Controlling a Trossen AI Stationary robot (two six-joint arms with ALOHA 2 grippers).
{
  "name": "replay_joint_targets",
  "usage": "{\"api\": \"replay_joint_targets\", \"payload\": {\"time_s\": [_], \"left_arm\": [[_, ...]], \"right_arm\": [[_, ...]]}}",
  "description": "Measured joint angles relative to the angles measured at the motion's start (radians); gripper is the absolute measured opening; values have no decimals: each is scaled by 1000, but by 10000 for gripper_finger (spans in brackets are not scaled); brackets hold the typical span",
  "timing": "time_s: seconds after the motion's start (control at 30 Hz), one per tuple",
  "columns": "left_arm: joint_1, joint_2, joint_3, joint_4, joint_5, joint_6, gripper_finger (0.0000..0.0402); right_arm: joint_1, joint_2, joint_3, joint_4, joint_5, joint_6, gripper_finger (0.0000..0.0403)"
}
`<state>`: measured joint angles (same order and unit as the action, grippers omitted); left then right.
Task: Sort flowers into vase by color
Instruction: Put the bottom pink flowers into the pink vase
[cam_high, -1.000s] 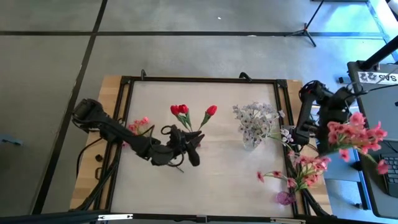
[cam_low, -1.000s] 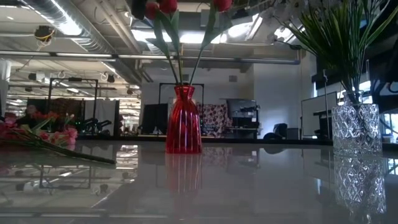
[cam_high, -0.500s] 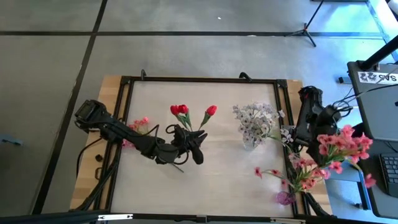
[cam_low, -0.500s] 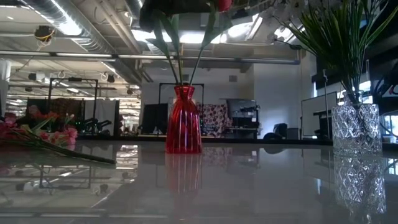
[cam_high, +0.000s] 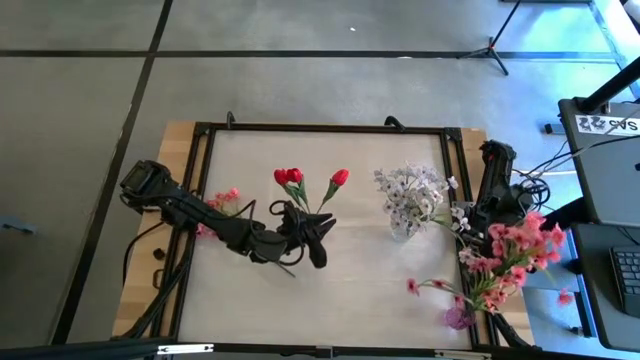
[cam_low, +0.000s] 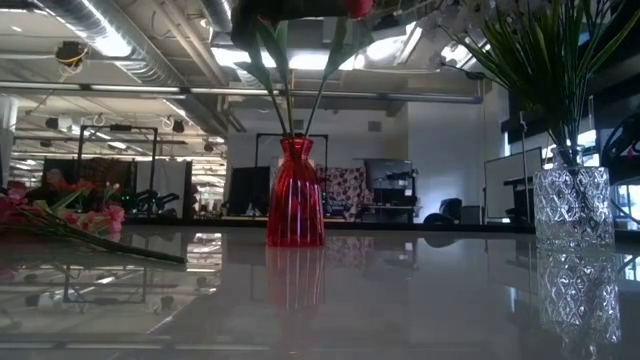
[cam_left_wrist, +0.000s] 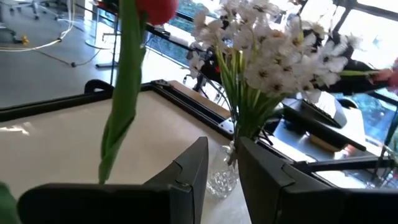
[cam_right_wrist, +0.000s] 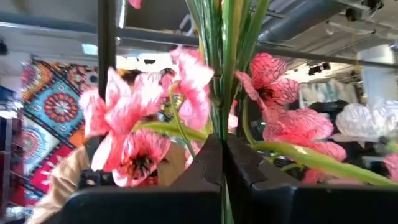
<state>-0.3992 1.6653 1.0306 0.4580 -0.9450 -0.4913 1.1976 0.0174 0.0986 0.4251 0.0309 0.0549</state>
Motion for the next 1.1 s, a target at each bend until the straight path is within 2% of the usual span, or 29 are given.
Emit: {"api": "replay_joint_targets", "payload": {"time_s": [0.37, 0.63, 0.77, 1.1], "left_arm": [[0, 0, 0, 0, 17, 6, 82], [0, -1, 0, 0, 24, 30, 82], [0, -1, 0, 0, 24, 31, 82], [0, -1, 0, 0, 24, 31, 82]], "right_arm": [[0, 0, 0, 49, -76, 95, 1], [0, 1, -51, 61, -50, 91, 1], [0, 11, -86, 157, -43, 92, 1], [0, 26, -88, 111, -100, 96, 1]]}}
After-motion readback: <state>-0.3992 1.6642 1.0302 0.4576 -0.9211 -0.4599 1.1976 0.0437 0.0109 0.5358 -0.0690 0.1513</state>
